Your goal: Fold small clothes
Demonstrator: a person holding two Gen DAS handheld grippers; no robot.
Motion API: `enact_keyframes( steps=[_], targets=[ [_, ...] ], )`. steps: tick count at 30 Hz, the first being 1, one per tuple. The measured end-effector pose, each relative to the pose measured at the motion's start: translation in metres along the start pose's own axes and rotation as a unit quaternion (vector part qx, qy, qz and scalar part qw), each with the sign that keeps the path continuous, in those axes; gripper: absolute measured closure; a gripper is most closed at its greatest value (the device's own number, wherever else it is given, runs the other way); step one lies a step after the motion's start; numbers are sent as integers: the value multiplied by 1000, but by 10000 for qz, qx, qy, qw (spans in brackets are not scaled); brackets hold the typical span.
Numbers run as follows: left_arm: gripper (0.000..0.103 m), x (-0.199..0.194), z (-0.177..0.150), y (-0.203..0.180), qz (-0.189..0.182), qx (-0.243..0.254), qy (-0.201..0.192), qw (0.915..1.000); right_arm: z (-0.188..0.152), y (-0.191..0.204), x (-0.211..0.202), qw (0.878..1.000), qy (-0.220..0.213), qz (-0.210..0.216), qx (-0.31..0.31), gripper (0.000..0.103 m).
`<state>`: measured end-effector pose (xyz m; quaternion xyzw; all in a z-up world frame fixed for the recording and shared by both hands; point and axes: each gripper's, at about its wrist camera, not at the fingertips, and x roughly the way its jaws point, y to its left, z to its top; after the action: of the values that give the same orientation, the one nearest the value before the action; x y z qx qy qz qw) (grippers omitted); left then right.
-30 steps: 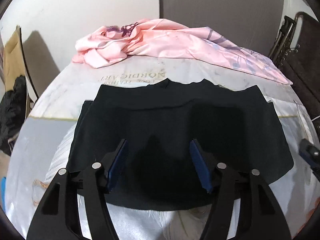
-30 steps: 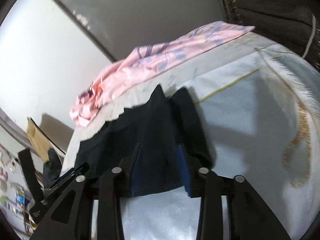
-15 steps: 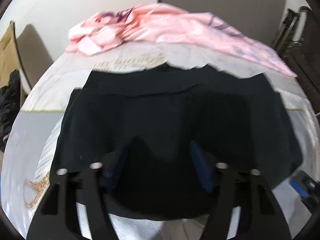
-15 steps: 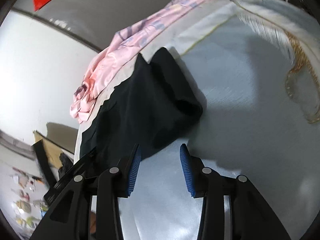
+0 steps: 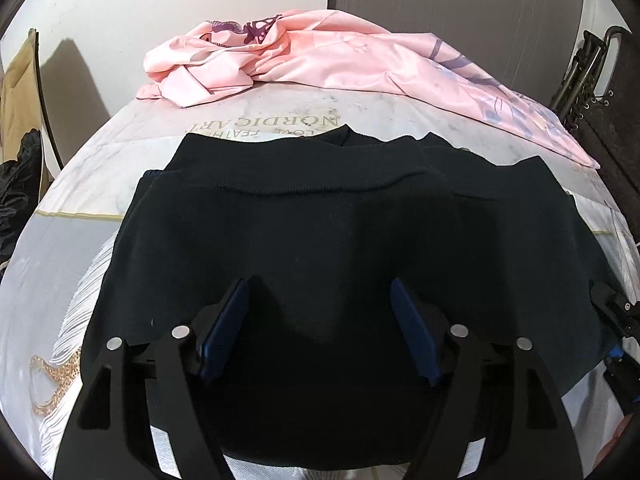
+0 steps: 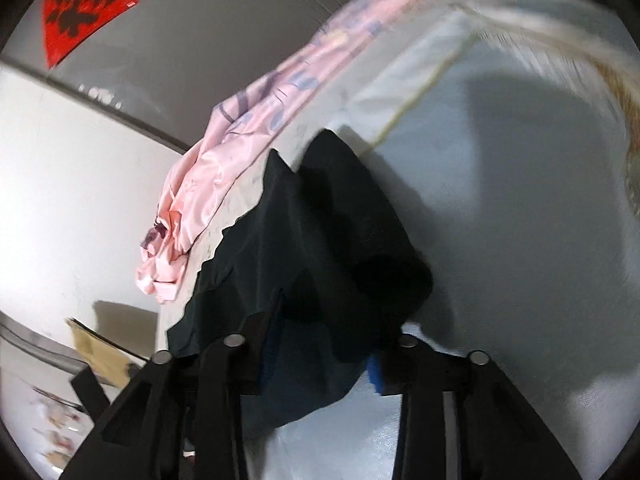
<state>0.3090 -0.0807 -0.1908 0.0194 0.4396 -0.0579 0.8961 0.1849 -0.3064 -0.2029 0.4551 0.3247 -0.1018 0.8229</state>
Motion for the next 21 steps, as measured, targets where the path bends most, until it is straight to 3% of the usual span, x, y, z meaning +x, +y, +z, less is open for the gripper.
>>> enact_keyframes(
  steps=[2, 10, 13, 17, 19, 21],
  targets=[
    [31, 1, 1, 0, 3, 2, -4, 10000, -2, 3, -3, 9996, -122, -107, -223, 82],
    [28, -1, 0, -1, 153, 36, -31, 9999, -2, -4, 0, 9995, -63, -51, -311, 82],
    [26, -1, -1, -2, 228, 50, -39, 9997, -3, -3, -5, 9993, -152, 32, -338, 87],
    [23, -1, 0, -4, 318, 123, -29, 9994, -7, 17, -16, 9951, -418, -15, -895, 88],
    [22, 0, 4, -4, 339, 213, 78, 9992, -9, 25, -20, 9922, -544, -35, -1120, 89],
    [23, 1, 14, -1, 302, 250, 438, 9983, -12, 33, -24, 9883, -684, -79, -1358, 89]
  ],
)
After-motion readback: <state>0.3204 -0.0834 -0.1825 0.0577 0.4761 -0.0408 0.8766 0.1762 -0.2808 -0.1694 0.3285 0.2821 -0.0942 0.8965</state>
